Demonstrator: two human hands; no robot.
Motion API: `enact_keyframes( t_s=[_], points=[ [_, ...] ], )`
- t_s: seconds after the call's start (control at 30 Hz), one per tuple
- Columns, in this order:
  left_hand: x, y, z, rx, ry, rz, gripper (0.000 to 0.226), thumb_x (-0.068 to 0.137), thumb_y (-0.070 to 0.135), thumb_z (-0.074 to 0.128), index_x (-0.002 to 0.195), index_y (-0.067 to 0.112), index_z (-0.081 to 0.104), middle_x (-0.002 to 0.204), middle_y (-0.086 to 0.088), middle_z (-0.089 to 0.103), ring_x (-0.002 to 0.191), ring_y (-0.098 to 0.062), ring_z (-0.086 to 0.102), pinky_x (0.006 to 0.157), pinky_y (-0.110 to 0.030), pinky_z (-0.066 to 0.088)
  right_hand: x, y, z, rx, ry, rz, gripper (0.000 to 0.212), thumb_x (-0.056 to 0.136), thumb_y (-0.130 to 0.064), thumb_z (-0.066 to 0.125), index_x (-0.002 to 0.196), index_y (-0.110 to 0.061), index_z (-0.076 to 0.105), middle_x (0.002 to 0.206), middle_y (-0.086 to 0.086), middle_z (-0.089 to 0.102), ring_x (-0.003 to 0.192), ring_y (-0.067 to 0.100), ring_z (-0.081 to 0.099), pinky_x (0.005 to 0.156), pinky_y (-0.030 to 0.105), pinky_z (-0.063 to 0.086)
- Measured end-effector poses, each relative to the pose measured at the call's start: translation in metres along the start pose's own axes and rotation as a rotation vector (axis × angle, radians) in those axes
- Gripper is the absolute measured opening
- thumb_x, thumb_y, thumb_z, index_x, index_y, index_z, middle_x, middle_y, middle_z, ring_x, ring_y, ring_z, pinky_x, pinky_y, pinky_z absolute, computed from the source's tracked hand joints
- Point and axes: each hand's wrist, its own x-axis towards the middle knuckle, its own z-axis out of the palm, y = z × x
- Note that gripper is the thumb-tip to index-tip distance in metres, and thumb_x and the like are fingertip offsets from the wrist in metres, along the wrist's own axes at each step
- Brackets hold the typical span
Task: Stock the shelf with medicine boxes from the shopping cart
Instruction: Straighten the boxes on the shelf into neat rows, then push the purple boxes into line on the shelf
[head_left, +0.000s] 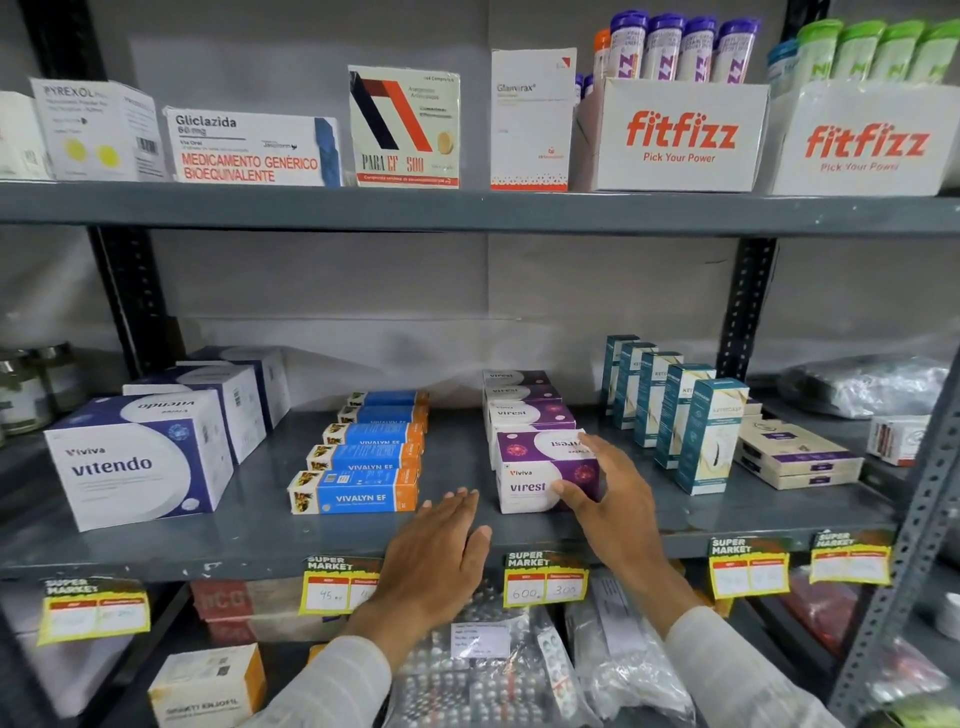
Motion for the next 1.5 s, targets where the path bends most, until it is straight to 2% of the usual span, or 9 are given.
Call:
enact_keyframes(
  t_s=[0.13, 0.33, 0.57, 0.87, 1.03, 1.17, 1.27, 1.33, 1.5],
  points=[
    [-0.02, -0.018, -0.039, -0.188, 0.241, -0.057, 0.059, 0.1, 0.061, 0.032, 0.149, 0.033, 0.047, 0.152, 0.015, 0.053, 0.14, -0.008, 0.049, 0.111, -0.033, 0.043, -0.003, -0.035, 0.002, -0.037, 0.154, -0.177, 0.053, 0.095, -0.033, 0.067, 0.143, -0.019, 0.05, 0.143, 0.001, 0.05, 0.13, 0.015, 0.049, 0.094, -0.001, 0.029],
    [-0.074, -0.109, -0.085, -0.073, 0.419, -0.217, 0.039, 0.101, 0.044, 0.049, 0.134, 0.03, 0.064, 0.128, 0.002, 0.073, 0.113, -0.019, 0.069, 0.086, -0.026, 0.052, -0.012, -0.105, 0.049, 0.019, 0.093, -0.468, 0.031, 0.089, -0.017, 0.066, 0.12, -0.012, 0.068, 0.121, 0.003, 0.067, 0.115, 0.019, 0.061, 0.102, 0.017, 0.039],
    [-0.116, -0.202, -0.1, 0.194, 0.333, -0.32, 0.043, 0.102, 0.039, 0.048, 0.135, 0.017, 0.063, 0.137, -0.008, 0.068, 0.125, -0.029, 0.064, 0.106, -0.045, 0.051, -0.028, -0.141, 0.133, -0.013, -0.187, -0.417, 0.028, 0.09, -0.016, 0.07, 0.118, -0.017, 0.071, 0.121, 0.0, 0.069, 0.112, 0.017, 0.065, 0.099, 0.025, 0.047],
    [-0.127, -0.262, -0.11, 0.3, 0.27, -0.3, 0.074, 0.099, 0.057, 0.013, 0.149, 0.017, 0.051, 0.158, -0.002, 0.048, 0.15, -0.017, 0.037, 0.128, -0.041, 0.019, -0.017, -0.184, 0.184, -0.097, -0.213, -0.376, 0.026, 0.092, -0.018, 0.068, 0.118, -0.02, 0.072, 0.125, -0.002, 0.071, 0.118, 0.019, 0.064, 0.098, 0.025, 0.043],
    [-0.139, -0.29, -0.124, 0.286, 0.28, -0.388, 0.074, 0.1, 0.055, 0.013, 0.15, 0.014, 0.049, 0.158, -0.004, 0.048, 0.151, -0.017, 0.036, 0.128, -0.04, 0.018, -0.01, -0.238, 0.222, 0.15, -0.441, -0.273, 0.047, 0.087, -0.022, 0.077, 0.132, -0.024, 0.064, 0.127, -0.002, 0.069, 0.117, 0.017, 0.065, 0.098, 0.028, 0.053],
    [-0.142, -0.3, -0.14, 0.029, 0.423, -0.496, 0.063, 0.105, 0.055, 0.026, 0.154, 0.02, 0.041, 0.159, -0.004, 0.046, 0.146, -0.024, 0.043, 0.12, -0.045, 0.037, -0.011, -0.276, 0.262, 0.348, -0.669, -0.032, 0.092, 0.079, -0.026, 0.087, 0.155, -0.027, 0.035, 0.134, -0.015, 0.052, 0.121, 0.008, 0.053, 0.105, 0.041, 0.051],
    [-0.124, -0.298, -0.164, -0.502, 0.506, -0.536, 0.063, 0.099, 0.066, 0.033, 0.151, 0.033, 0.046, 0.156, 0.002, 0.05, 0.144, -0.021, 0.046, 0.12, -0.05, 0.035, -0.027, -0.289, 0.283, 0.677, -0.732, 0.189, 0.087, 0.085, -0.044, 0.08, 0.157, -0.033, 0.032, 0.13, -0.017, 0.061, 0.112, 0.002, 0.059, 0.094, 0.029, 0.05],
    [-0.107, -0.296, -0.177, -0.854, 0.465, -0.507, 0.051, 0.101, 0.068, 0.03, 0.132, 0.047, 0.063, 0.141, 0.011, 0.065, 0.135, -0.012, 0.056, 0.118, -0.049, 0.037, -0.041, -0.292, 0.297, 0.81, -0.724, 0.264, 0.087, 0.085, -0.063, 0.067, 0.159, -0.035, 0.03, 0.142, -0.009, 0.06, 0.128, 0.013, 0.056, 0.107, 0.037, 0.045],
    [-0.085, -0.308, -0.197, -1.072, 0.426, -0.508, 0.063, 0.095, 0.074, 0.016, 0.097, 0.051, 0.074, 0.093, 0.034, 0.076, 0.093, 0.016, 0.068, 0.095, -0.025, 0.041, -0.057, -0.302, 0.314, 0.912, -0.723, 0.266, 0.077, 0.093, -0.069, 0.047, 0.16, -0.035, 0.027, 0.144, -0.01, 0.058, 0.135, 0.012, 0.049, 0.12, 0.04, 0.034]
  ],
)
